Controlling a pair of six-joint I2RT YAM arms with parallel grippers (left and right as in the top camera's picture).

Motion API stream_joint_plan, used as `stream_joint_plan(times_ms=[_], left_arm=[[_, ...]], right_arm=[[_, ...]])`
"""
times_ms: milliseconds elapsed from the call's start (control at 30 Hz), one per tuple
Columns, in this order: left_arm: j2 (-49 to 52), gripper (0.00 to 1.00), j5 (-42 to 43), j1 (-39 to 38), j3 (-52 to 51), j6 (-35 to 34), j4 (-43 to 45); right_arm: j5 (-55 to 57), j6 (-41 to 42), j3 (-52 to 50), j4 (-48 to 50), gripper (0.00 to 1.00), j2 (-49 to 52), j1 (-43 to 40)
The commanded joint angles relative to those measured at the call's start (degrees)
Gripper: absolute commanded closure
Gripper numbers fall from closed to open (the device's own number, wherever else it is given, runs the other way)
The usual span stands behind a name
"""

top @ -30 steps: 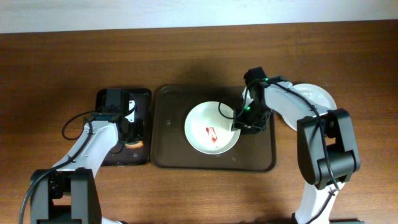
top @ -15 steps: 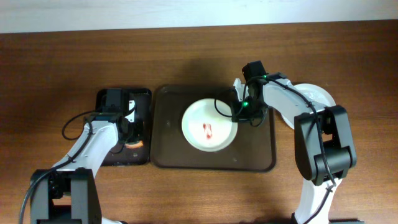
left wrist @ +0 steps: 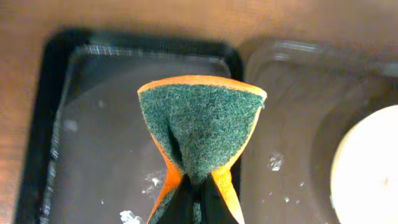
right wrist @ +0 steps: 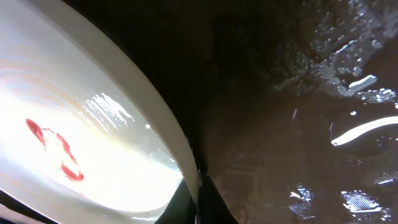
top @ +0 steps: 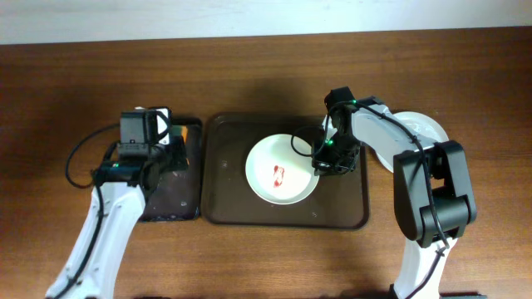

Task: Clean dirty plates on tray and stack at the side
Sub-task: 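Grasp the last plate with the right gripper and scrub it with the sponge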

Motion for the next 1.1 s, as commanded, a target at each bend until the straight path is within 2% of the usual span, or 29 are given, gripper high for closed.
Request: stream_joint_plan(times_ms=[0, 200, 533, 833, 1067], left_arm=[[-6.58, 1.00, 0.44, 0.31, 1.33, 3.04, 2.51], [-14.97, 1.00, 0.44, 0.31, 1.33, 3.04, 7.61], [-20.79, 1.00, 0.46, 0.28, 1.33, 3.02, 15.34], [-19.56, 1.00, 0.44, 0.28, 1.31, 3.02, 14.16], [-9.29, 1.00, 0.46, 0.24, 1.31, 2.99, 6.78]], right_arm=[[0.39, 0.35, 0.22, -0.09, 0.96, 0.20, 0.15], [0.42, 0.35, 0.22, 0.07, 0.96, 0.20, 0.15], [0.42, 0.35, 0.22, 0.24, 0.96, 0.20, 0.15], [0.42, 0.35, 0.22, 0.46, 0.96, 0.20, 0.15], [0.42, 0.35, 0.22, 0.44, 0.96, 0.20, 0.15]])
